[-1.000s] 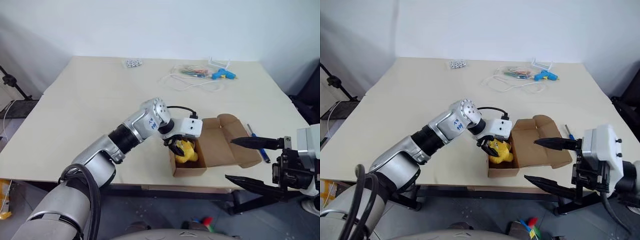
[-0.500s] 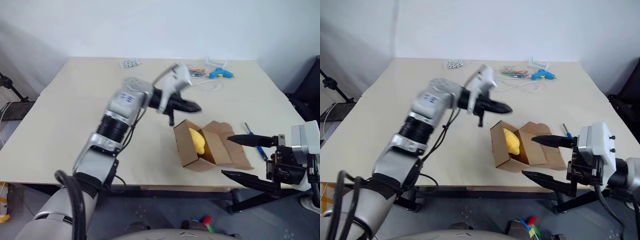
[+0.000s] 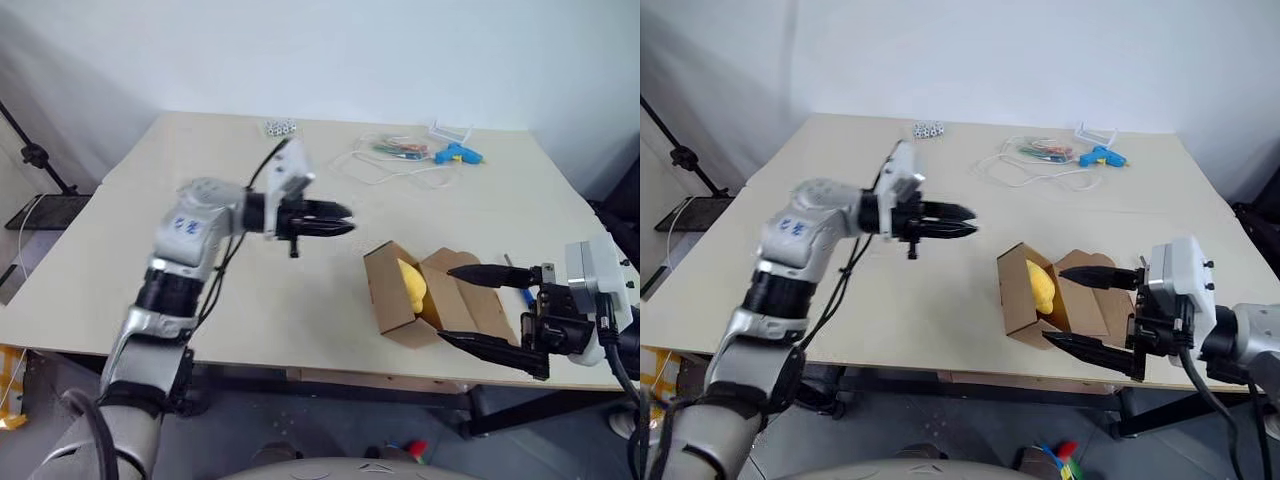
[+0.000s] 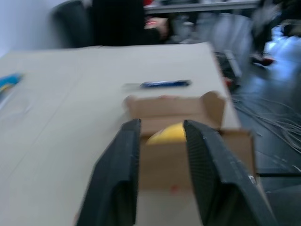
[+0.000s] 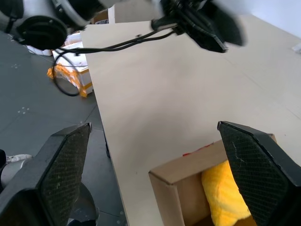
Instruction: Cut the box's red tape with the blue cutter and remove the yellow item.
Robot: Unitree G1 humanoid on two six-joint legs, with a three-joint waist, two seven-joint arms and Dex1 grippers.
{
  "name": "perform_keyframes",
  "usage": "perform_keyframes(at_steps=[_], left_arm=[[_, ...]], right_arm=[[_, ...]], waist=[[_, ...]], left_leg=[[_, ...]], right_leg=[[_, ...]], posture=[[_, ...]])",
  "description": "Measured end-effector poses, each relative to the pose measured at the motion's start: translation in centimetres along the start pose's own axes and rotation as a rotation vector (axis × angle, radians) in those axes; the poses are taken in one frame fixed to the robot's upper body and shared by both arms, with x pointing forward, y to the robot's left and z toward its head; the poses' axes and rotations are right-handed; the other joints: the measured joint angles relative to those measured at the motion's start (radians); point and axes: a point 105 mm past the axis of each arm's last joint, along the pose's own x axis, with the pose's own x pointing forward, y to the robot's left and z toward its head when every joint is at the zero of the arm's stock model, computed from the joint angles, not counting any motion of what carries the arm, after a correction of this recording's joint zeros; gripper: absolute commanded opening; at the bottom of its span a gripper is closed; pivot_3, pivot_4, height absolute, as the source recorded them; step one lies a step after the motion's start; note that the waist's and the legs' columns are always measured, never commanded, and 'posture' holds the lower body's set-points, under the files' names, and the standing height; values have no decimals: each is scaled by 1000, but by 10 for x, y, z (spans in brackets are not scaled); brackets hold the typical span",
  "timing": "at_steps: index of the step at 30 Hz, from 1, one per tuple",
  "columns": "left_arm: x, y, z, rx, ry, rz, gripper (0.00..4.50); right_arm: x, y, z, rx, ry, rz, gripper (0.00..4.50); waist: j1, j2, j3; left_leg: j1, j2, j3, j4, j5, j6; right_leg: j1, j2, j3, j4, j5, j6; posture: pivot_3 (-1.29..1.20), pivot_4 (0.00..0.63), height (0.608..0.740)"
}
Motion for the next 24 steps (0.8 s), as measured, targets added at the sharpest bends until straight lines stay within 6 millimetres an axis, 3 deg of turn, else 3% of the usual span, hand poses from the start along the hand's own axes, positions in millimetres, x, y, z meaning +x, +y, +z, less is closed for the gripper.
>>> perform_keyframes(at_steps=[2,4,7,8,9,10,12,13,18,24], left_arm=[[17,-4,7,38,22,-64,2800],[36,-6,2,67,115,-138,3373],[79,-12,-27,105,338,-228,3373],[88,-16,-36,115,382,-253,3373],[94,-20,-46,125,429,-274,3373],[99,-19,-51,168,480,-283,3373],[102,-16,-59,204,538,-281,3373],[102,-18,-70,201,583,-297,3373],[99,-18,-72,316,660,-368,3373],[84,0,-73,369,713,-306,1959]], right_arm=[[-1,0,0,-2,4,-2,4500],[-4,-1,-1,1,10,-19,4500],[-14,-1,-4,12,30,-80,4500],[-16,-1,-4,11,36,-92,4500],[-17,0,-4,8,42,-104,4500],[-21,4,-3,0,44,-130,4500],[-20,11,-7,25,41,-146,4500],[-19,15,-9,40,37,-156,4500],[-16,22,-5,23,23,-195,4500],[-15,23,-4,27,13,-213,4500]], waist=[[-3,1,0],[-5,1,-1],[1,1,-1],[2,1,-1],[1,1,-1],[0,-9,29],[-9,-5,52],[-14,-5,56],[-25,-5,62],[-38,-9,68]], left_leg=[[2,1,3,-2,0,0],[3,2,5,-3,0,0],[2,3,6,-2,0,0],[2,4,6,-3,0,0],[1,4,6,-3,-1,1],[3,5,7,-2,-2,2],[-1,6,8,-3,-3,7],[-3,6,8,-2,-1,3],[-2,6,7,-2,-1,1],[-1,8,7,-2,-2,2]], right_leg=[[0,0,0,0,0,0],[0,1,-2,-1,0,0],[1,2,-3,-6,0,0],[0,2,-3,-7,0,0],[0,2,-2,-7,0,0],[1,2,0,-9,0,-1],[-4,-1,0,-8,-3,-12],[-9,-2,2,-2,0,-8],[-10,-2,-1,1,1,-7],[-8,-2,1,-6,0,-7]], posture=[[0,0,740],[0,0,740],[0,0,740],[0,150,740],[0,150,740],[0,150,740],[0,150,740],[0,150,740],[0,150,740],[0,150,740]])
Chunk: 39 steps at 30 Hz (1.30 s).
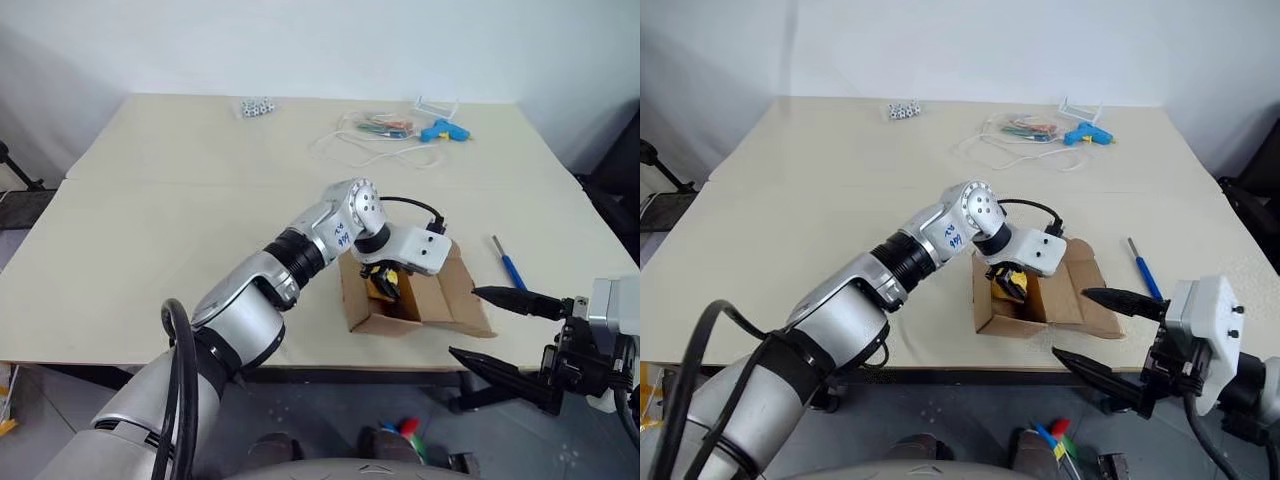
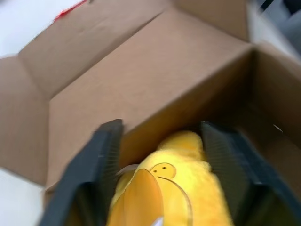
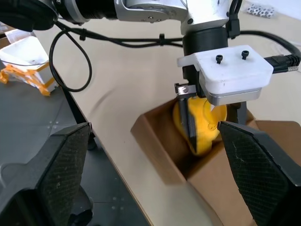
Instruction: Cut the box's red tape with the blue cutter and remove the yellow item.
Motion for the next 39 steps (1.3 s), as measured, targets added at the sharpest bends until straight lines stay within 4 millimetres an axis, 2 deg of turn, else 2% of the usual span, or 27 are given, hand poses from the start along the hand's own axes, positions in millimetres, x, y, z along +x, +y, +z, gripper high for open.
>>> perform_keyframes(at_steps=[2,6,14,17,19,21,25,29,35,37,38,39], left_arm=[[-10,3,-10,-27,4,28,1342],[-27,7,-19,-60,-6,91,1342],[-44,2,-35,-232,-114,216,1342],[-53,7,-24,-296,-234,269,1938],[-63,10,-19,-306,-264,304,2509],[-70,10,-24,-320,-257,320,3119],[-72,2,-48,-379,-219,349,4256],[-76,-14,-71,-382,-93,283,4256],[-66,-23,-68,-354,-42,200,4256],[-60,-25,-67,-357,-43,187,3868],[-57,-26,-67,-352,-39,180,3816],[-54,-28,-68,-344,-32,173,3438]], right_arm=[[0,-1,0,0,-1,-7,4500],[0,-1,0,1,-2,-8,4500],[2,-3,-1,6,7,15,4500],[3,-5,-1,11,6,25,4500],[4,-7,0,12,0,28,4500],[4,-8,0,14,-2,25,4500],[5,-9,0,10,0,27,4500],[5,-9,0,10,1,30,4500],[10,-8,3,-4,1,64,4500],[12,-8,5,-15,-10,73,4500],[14,-8,7,-23,-18,78,4500],[16,-7,9,-27,-24,82,4500]], waist=[[-7,2,2],[-11,7,13],[-10,8,23],[-7,7,27],[-9,6,28],[-11,7,28],[-11,9,31],[-10,10,33],[-8,10,33],[-10,10,33],[-11,10,33],[-12,10,33]], left_leg=[[0,1,0,0,0,-1],[0,0,0,-1,0,-1],[-1,-1,0,-1,0,-1],[-2,-1,-2,0,1,-1],[-2,-2,-2,0,0,-1],[-2,-2,-2,-1,0,-2],[-1,-2,-1,-1,0,-2],[-1,-2,-1,-1,0,-2],[-2,-3,-1,-1,0,-2],[-1,-2,-1,-1,0,-2],[-1,-2,-1,-1,0,-2],[-1,-2,-1,-1,0,-2]], right_leg=[[0,0,5,0,0,0],[-1,0,7,2,0,1],[-2,1,6,8,1,1],[-2,0,6,8,1,1],[-2,0,6,8,1,1],[-2,1,4,8,1,1],[-2,1,-4,9,1,2],[-2,1,-5,9,1,2],[-2,1,-4,8,1,2],[-2,1,-5,8,1,2],[-2,1,-5,8,1,2],[-2,1,-5,8,1,2]], posture=[[0,150,740],[0,150,740],[0,150,740],[0,150,740],[0,150,740],[0,150,740],[0,150,740],[0,150,740],[0,150,740],[0,150,740],[0,150,740],[0,150,740]])
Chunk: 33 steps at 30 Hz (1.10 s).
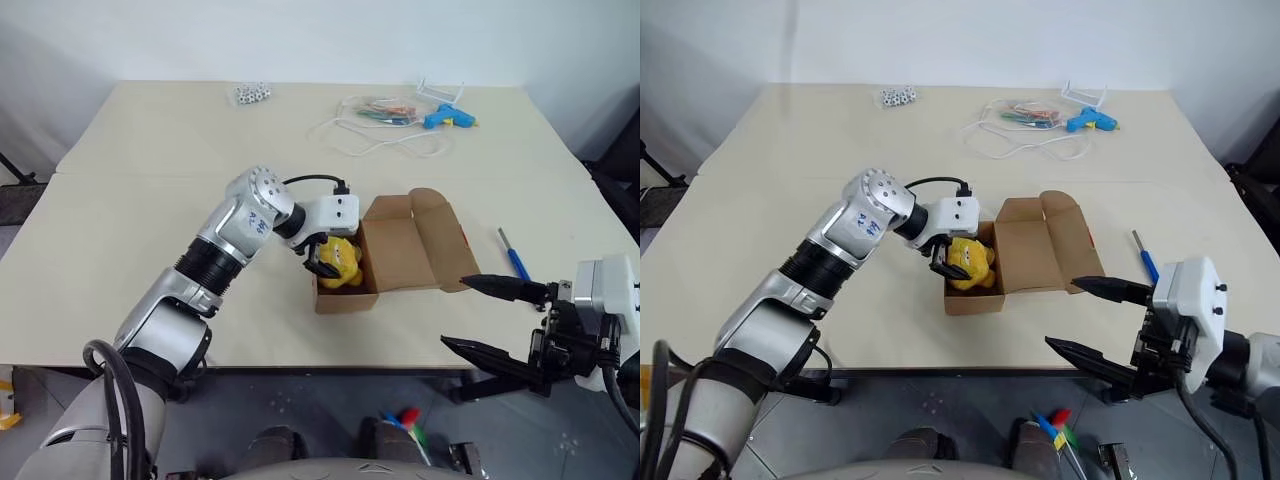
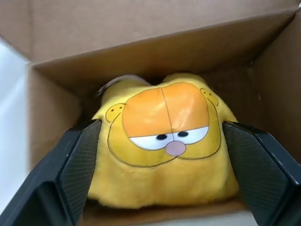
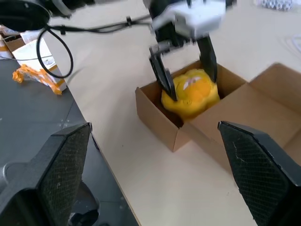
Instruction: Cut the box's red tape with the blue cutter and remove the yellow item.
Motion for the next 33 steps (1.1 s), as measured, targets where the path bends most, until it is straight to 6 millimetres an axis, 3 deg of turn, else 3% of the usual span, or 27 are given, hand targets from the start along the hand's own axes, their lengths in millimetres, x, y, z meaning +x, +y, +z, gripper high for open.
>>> perform_keyframes(at_steps=[3,4,5,8,13,18,21,24,26,28,29,31,33], left_arm=[[0,1,0,15,-1,8,2557],[0,1,0,17,-1,11,2526],[0,2,0,18,-5,19,2088],[-2,6,3,-9,-47,39,1338],[-8,17,25,-161,-299,86,104],[-38,40,47,-329,-688,186,13],[-63,54,40,-393,-836,302,13],[-72,55,19,-480,-881,356,13],[-79,46,-9,-595,-902,363,13],[-86,19,-47,-792,-863,268,13],[-85,8,-56,-865,-811,218,13],[-81,-4,-52,-927,-740,128,13],[-76,-9,-29,-917,-679,27,13]], right_arm=[[2,0,0,-1,-2,0,4500],[2,0,0,-1,-2,0,4500],[2,0,0,-1,-2,-1,4500],[2,-1,0,-3,0,-4,4500],[2,-2,1,-10,-6,-9,4500],[2,-7,-1,-7,-15,-20,4500],[3,-9,-1,-7,-21,-21,4500],[5,-9,1,-15,-36,-11,4500],[8,-10,2,-8,-58,2,4500],[11,-14,1,12,-70,11,4500],[11,-17,-1,25,-72,13,4500],[13,-22,-2,36,-74,17,4500],[16,-22,-1,29,-80,37,4500]], waist=[[2,0,0],[2,0,0],[2,0,0],[2,0,0],[3,0,4],[0,-1,5],[-2,-1,6],[-1,-1,6],[-6,-1,6],[-17,-2,7],[-17,-3,9],[3,-4,12],[27,-4,13]], left_leg=[[0,0,0,0,0,0],[0,0,0,0,0,0],[0,0,0,0,0,0],[0,0,0,0,0,0],[-1,0,-1,0,0,0],[-1,0,-1,0,0,0],[0,0,0,0,1,-1],[1,0,0,-1,1,-1],[2,0,2,-1,1,-2],[3,1,1,-2,2,-3],[3,1,1,-2,2,-4],[1,-1,-4,-1,3,-4],[0,-3,-9,1,4,-3]], right_leg=[[0,0,0,0,0,0],[0,0,0,0,0,0],[0,0,0,0,0,0],[0,0,0,0,0,0],[0,-1,0,0,0,0],[0,0,-2,0,1,2],[0,0,-3,0,1,3],[1,0,-3,1,2,4],[0,0,-2,1,2,4],[0,1,-3,3,2,4],[0,1,-3,4,2,4],[1,1,-2,3,2,4],[4,1,1,2,2,4]], posture=[[0,150,740],[0,150,740],[0,150,740],[0,150,740],[0,150,740],[0,150,740],[0,150,740],[0,150,740],[0,150,740],[0,150,740],[0,150,740],[0,150,740],[0,150,740]])
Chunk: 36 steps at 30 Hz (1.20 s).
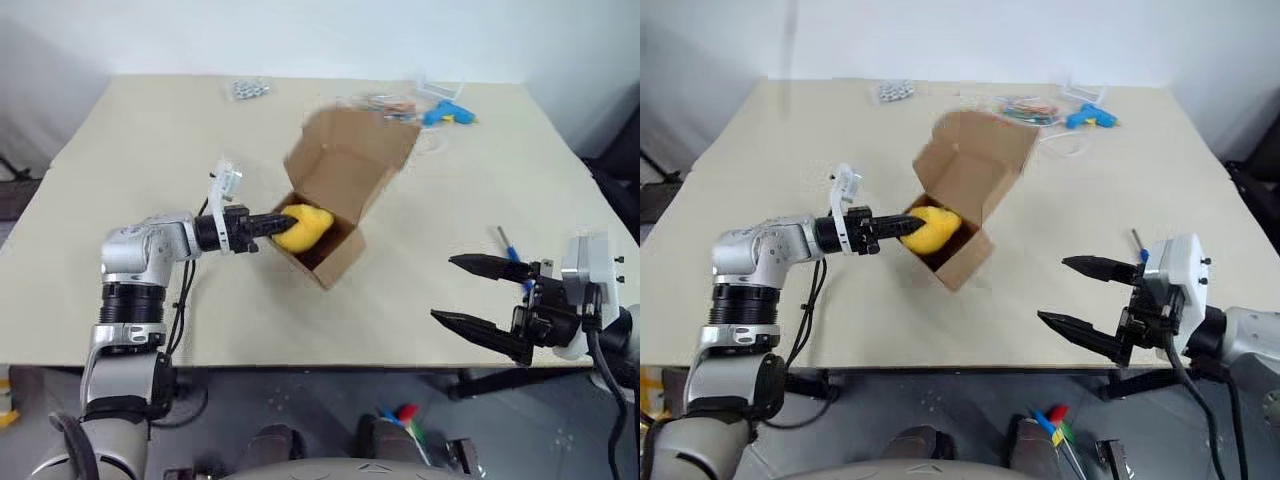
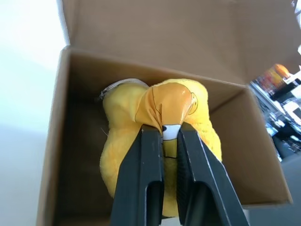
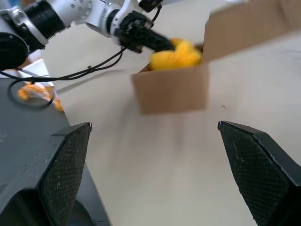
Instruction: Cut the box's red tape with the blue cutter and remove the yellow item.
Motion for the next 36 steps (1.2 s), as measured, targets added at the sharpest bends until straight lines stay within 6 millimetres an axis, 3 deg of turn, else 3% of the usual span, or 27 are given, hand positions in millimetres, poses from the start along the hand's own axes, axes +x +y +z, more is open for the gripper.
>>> perform_keyframes(at_steps=[4,6,9,11,13,14,15,16,17,20,22,28,29,34,36], left_arm=[[26,-46,27,77,75,-189,13],[32,-57,34,114,90,-252,13],[39,-40,18,230,132,-198,13],[50,-37,12,132,42,-244,13],[51,-45,34,54,-151,-313,13],[40,-46,53,66,-260,-314,13],[37,-46,56,70,-273,-312,13],[22,-44,70,89,-366,-287,13],[7,-37,69,112,-412,-242,13],[-51,9,29,164,-453,61,13],[-77,33,0,190,-461,259,13],[-170,57,-19,456,-355,733,13],[-176,58,-24,469,-335,760,13],[-179,65,-56,399,-272,801,1557],[-181,68,-58,376,-274,834,2182]], right_arm=[[5,1,0,-6,-1,28,4500],[6,2,-2,-1,6,34,4500],[7,2,-5,10,2,32,4500],[7,2,-7,21,-1,25,4500],[7,3,-8,23,-2,20,4500],[7,4,-9,29,-1,21,4500],[7,5,-10,30,0,20,4500],[7,5,-12,41,2,15,4500],[7,6,-12,44,0,15,4500],[3,7,-10,41,-12,0,4500],[7,6,0,12,-62,10,4500],[28,13,18,-47,-249,103,4500],[30,14,19,-49,-270,118,4500],[41,11,7,-54,-254,180,4500],[44,9,1,-58,-236,185,4500]], waist=[[4,0,0],[-6,0,0],[-19,2,-1],[-26,1,2],[-27,-1,4],[-28,-2,4],[-29,-2,4],[-33,-1,4],[-38,0,3],[-59,3,2],[-56,-1,4],[-30,-4,5],[-28,-3,5],[-31,-2,5],[-32,-2,5]], left_leg=[[-1,-2,0,-1,0,0],[1,-1,1,-4,0,-1],[6,1,7,-9,0,-6],[2,4,6,-6,1,-8],[-1,8,5,-5,2,-8],[0,8,5,-5,2,-9],[1,8,5,-5,2,-9],[4,8,8,-6,2,-9],[6,8,10,-8,2,-9],[15,8,15,-14,1,-11],[14,9,14,-14,1,-11],[6,6,8,-7,-1,-12],[6,5,8,-7,-3,-12],[5,3,4,-7,-4,-8],[5,4,4,-8,-4,-8]], right_leg=[[0,-1,1,-2,0,0],[0,0,-2,-2,0,0],[0,3,-6,-2,0,1],[-2,7,-6,-2,-1,1],[-4,7,-6,-2,-2,0],[-3,7,-6,-2,-2,0],[-3,7,-5,-1,-2,0],[-2,6,-3,-1,-2,0],[-2,6,-2,-1,-2,0],[-2,5,1,3,-3,-2],[-2,5,0,3,-3,-3],[-6,-1,-2,3,-3,-4],[-6,-1,-3,4,-3,-4],[-5,-2,-4,4,-3,-4],[-5,-1,-6,4,-3,-4]], posture=[[0,150,740],[0,150,740],[0,150,740],[0,150,740],[0,150,740],[0,150,740],[0,150,740],[0,150,740],[0,150,740],[0,150,740],[0,150,740],[0,150,740],[0,150,740],[0,150,740],[0,150,740]])
